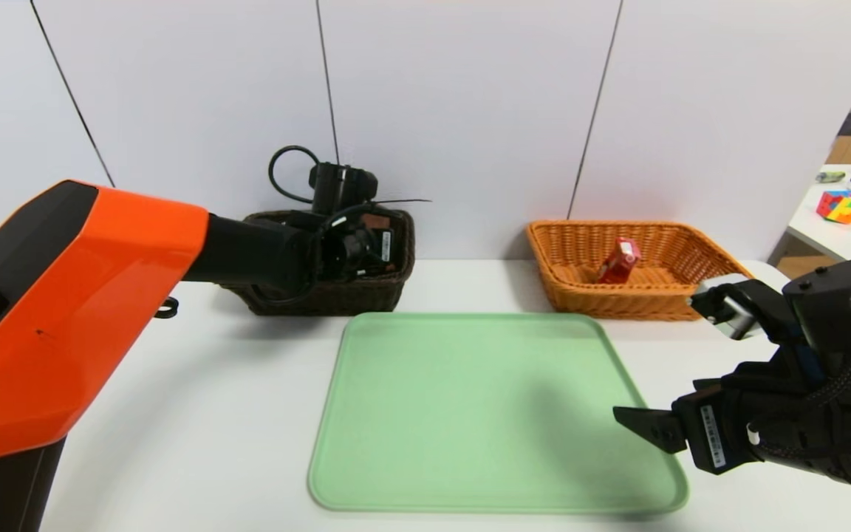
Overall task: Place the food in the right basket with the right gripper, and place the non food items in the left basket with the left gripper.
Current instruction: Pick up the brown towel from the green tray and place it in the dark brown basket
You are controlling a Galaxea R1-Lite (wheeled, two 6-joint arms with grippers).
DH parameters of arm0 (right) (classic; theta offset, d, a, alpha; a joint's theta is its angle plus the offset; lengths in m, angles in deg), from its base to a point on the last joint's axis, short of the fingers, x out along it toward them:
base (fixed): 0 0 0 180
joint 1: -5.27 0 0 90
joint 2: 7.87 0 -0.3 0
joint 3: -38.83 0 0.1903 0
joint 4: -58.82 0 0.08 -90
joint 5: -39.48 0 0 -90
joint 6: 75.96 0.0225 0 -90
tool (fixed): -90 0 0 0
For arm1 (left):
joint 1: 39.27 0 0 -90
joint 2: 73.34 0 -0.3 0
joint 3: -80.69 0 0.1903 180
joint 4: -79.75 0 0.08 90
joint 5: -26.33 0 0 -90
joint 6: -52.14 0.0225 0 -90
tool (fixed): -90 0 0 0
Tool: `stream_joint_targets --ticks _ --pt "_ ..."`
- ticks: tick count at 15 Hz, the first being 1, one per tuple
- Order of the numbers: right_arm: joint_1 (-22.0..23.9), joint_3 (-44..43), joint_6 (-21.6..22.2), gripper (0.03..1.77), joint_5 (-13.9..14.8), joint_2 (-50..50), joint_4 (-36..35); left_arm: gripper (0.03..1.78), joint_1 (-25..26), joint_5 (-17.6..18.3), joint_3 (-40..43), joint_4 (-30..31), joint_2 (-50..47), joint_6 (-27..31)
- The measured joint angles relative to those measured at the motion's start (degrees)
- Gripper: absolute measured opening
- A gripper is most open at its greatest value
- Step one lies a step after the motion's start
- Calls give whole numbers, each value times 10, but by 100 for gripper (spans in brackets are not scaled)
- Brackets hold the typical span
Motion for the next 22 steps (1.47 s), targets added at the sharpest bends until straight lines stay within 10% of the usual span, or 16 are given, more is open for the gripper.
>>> stream_joint_targets --ticks 11,22 --pt "0 2 0 170 0 -1 0 133 4 7 -6 -12 -1 -1" --pt "-1 3 0 170 1 -5 0 161 2 6 -6 -45 -65 -4"
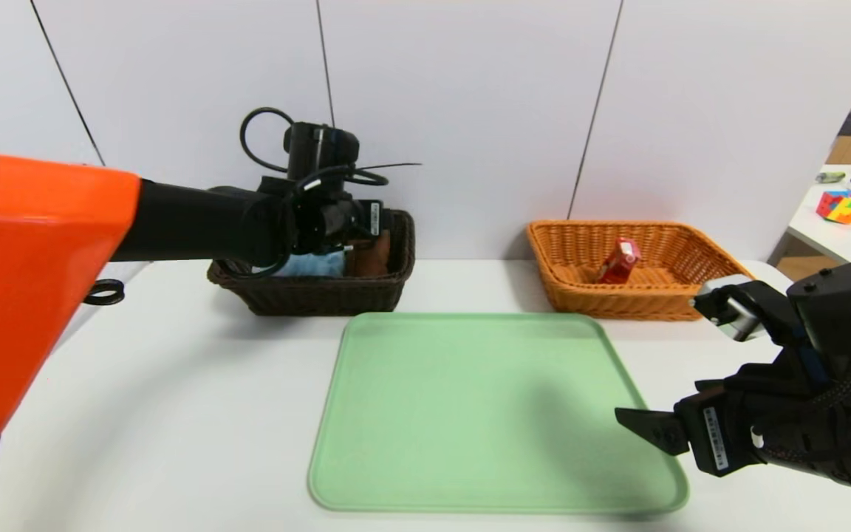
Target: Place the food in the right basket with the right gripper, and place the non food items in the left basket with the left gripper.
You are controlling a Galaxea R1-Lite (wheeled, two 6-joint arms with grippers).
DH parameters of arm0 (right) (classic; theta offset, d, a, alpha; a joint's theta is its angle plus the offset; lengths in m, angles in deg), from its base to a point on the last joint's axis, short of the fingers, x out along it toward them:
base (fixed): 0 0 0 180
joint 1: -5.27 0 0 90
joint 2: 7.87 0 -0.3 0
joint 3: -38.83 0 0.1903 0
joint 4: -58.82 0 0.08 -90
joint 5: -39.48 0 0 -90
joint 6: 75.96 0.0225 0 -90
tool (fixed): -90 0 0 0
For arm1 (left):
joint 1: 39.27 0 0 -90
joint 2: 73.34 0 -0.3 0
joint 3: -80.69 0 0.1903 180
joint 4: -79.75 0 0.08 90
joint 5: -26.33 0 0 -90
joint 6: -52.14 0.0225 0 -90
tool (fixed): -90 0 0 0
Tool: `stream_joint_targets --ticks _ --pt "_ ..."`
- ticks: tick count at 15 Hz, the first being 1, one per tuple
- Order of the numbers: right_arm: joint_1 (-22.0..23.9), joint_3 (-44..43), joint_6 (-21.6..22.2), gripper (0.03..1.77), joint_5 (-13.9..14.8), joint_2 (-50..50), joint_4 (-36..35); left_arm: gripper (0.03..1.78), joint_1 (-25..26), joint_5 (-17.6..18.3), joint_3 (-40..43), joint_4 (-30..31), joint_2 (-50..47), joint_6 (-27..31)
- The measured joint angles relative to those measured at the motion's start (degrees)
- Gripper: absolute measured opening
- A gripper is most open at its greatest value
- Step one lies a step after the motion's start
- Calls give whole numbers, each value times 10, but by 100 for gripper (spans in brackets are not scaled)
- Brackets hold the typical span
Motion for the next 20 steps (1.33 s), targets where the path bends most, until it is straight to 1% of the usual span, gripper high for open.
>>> stream_joint_targets --ticks 3,5,9,12,16,20 --pt "-4 0 0 170 2 -6 -28 164 -4 -2 5 -49 -43 -1" --pt "-5 0 -1 170 1 -17 -29 166 -4 -3 16 -89 -78 -6" --pt "-7 2 -2 170 1 -57 -29 167 -4 -5 66 -164 -172 -11" --pt "-7 5 -11 170 2 -105 -29 168 -4 -12 154 -202 -255 -16" --pt "-2 33 -41 170 3 -187 -27 169 -4 -46 296 -208 -376 -22" --pt "18 70 -87 170 3 -273 -19 169 -4 -52 409 -208 -485 -39"
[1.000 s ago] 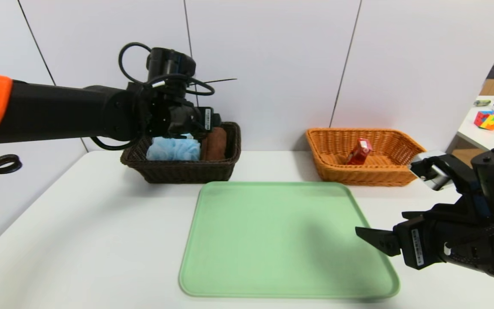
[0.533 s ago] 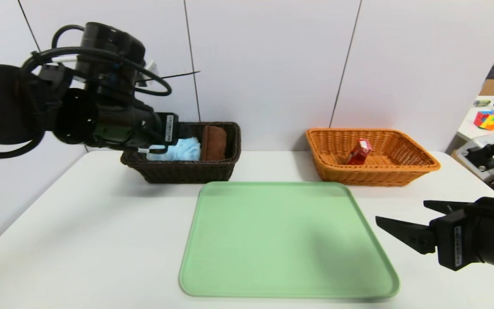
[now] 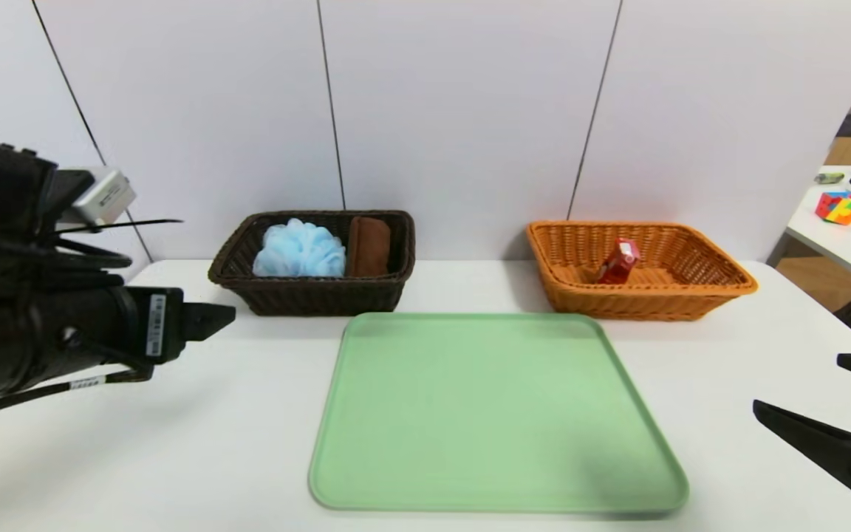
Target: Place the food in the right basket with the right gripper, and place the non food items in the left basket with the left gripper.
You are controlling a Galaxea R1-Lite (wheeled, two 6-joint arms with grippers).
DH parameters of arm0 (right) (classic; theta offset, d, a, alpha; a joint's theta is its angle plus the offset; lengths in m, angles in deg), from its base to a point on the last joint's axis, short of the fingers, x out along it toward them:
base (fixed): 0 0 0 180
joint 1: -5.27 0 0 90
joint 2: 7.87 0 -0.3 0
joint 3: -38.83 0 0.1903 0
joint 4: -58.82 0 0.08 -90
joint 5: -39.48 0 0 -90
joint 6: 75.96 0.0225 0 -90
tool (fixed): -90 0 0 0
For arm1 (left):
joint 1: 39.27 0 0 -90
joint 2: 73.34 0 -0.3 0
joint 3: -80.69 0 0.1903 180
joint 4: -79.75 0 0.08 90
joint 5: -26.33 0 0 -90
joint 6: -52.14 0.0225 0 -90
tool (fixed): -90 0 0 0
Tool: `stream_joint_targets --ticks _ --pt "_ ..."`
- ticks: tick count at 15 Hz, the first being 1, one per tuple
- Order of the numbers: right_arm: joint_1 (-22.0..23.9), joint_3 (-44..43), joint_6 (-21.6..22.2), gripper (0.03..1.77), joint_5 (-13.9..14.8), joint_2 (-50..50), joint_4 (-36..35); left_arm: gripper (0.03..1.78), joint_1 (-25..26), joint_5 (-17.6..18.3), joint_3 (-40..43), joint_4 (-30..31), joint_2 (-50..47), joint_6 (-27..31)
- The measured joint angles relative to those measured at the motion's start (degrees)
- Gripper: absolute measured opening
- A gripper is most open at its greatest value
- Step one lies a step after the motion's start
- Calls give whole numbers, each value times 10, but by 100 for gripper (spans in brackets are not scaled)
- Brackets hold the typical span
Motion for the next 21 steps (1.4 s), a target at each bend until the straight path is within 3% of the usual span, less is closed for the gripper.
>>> stream_joint_targets --ticks 4,12,16,21 --pt "35 26 -46 170 0 -69 2 169 8 -1 86 10 -79 -1" --pt "149 64 -55 170 -8 -164 2 169 76 5 208 46 -206 6" --pt "196 90 -63 170 -9 -212 2 169 121 36 262 58 -273 42" --pt "221 106 -70 170 -10 -249 19 169 184 81 335 91 -367 91"
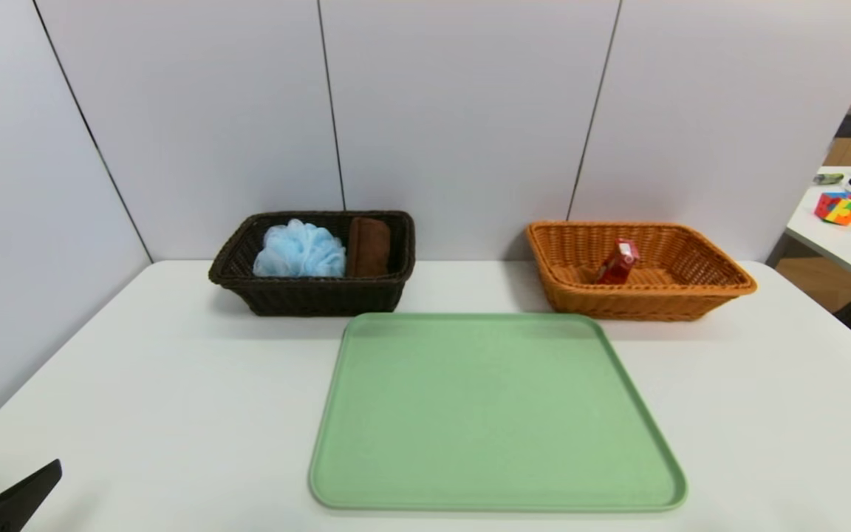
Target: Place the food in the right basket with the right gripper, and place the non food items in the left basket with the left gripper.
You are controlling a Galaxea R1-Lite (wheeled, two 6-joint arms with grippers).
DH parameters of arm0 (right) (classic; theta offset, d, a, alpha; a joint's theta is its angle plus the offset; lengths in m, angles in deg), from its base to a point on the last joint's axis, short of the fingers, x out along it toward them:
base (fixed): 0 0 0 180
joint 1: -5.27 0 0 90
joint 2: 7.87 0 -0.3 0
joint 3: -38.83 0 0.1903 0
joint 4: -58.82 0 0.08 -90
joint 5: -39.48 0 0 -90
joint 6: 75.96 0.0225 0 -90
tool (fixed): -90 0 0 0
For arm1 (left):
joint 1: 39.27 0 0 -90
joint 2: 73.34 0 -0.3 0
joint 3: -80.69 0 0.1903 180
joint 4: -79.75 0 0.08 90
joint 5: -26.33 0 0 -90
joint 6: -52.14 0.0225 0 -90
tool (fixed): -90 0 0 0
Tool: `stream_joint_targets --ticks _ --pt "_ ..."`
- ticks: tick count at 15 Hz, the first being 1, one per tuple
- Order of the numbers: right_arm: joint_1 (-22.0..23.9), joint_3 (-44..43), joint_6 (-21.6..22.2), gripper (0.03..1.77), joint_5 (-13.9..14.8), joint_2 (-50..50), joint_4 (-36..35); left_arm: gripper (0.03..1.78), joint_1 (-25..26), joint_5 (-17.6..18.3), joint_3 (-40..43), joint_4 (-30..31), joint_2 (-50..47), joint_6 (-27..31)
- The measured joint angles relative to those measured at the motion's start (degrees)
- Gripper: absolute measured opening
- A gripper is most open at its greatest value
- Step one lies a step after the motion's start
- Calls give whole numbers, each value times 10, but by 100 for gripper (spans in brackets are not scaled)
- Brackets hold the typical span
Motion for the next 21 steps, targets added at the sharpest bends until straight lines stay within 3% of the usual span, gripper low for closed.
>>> stream_joint_targets --ticks 7,11,16,21 --pt "40 5 -13 170 0 -47 38 169 61 9 45 3 -89 31" --pt "48 15 -13 170 0 -65 44 169 81 53 81 2 -152 38" --pt "72 14 -19 170 -1 -105 100 169 86 60 122 2 -211 41" --pt "74 25 -20 170 -1 -142 107 169 86 58 162 3 -258 47"
